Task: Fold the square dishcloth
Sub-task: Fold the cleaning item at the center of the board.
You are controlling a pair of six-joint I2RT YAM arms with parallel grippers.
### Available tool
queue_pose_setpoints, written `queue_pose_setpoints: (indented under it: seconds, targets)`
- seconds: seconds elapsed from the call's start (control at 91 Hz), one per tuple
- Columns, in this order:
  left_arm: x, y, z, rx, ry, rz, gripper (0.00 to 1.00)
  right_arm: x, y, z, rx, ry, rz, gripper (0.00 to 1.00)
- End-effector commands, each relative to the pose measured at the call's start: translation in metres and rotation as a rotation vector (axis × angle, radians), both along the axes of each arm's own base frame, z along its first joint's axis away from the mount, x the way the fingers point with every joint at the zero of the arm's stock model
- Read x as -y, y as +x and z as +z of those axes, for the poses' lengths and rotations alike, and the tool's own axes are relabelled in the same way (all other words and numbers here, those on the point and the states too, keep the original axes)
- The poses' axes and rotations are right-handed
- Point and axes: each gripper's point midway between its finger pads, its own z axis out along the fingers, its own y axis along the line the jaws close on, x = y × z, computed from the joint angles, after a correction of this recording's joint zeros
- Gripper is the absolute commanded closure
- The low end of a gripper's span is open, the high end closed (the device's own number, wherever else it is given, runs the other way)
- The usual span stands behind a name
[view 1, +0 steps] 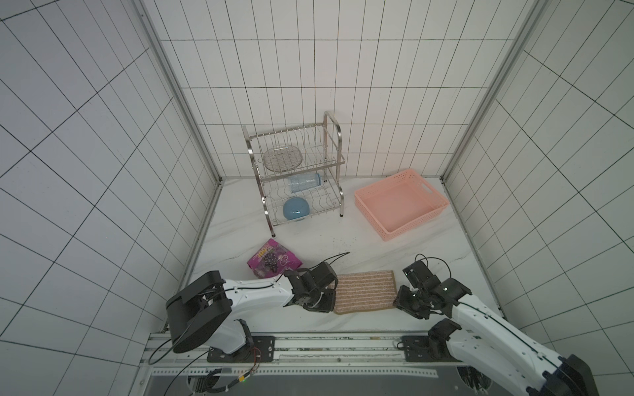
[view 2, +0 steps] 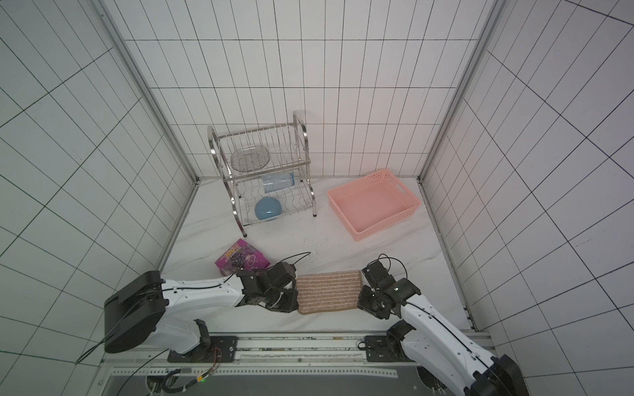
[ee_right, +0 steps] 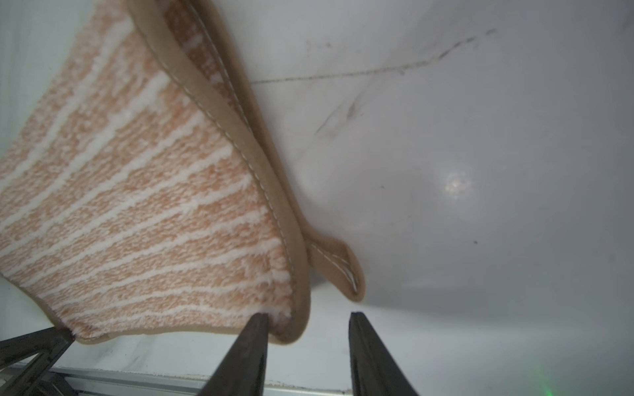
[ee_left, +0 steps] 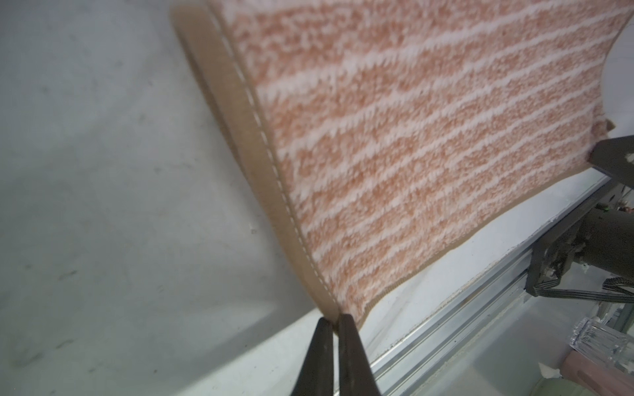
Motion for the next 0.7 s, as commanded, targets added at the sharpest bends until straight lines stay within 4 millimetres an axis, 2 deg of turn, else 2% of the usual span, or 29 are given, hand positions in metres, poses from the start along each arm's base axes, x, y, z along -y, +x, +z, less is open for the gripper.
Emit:
queue_pose_setpoints:
  seconds: [0.0, 0.154, 0.253, 0.352, 0.539, 0.693]
  targets:
    - [0.01, 0.005, 0.01, 0.021, -0.036, -0.005, 0.94, -0.005, 0.005, 0.0, 0.019, 0.034, -0.027, 0.6]
    - [0.011, 0.004, 0.011, 0.018, -0.041, -0.01, 1.0, -0.008, 0.016, 0.002, 0.062, 0.048, -0.056, 0.63]
    - [0.012, 0.003, 0.013, 0.017, -0.048, -0.018, 1.0, -0.01, 0.019, 0.002, 0.076, 0.064, -0.066, 0.66]
    - [0.013, 0.003, 0.017, 0.021, -0.057, -0.021, 1.0, -0.01, 0.021, 0.002, 0.086, 0.067, -0.072, 0.74]
    - [0.011, 0.004, 0.026, 0.038, -0.059, -0.019, 1.0, -0.012, 0.022, 0.008, 0.114, 0.087, -0.067, 0.96]
    - [0.01, 0.006, 0.033, 0.054, -0.058, -0.021, 1.0, -0.011, 0.024, 0.017, 0.126, 0.082, -0.059, 1.0]
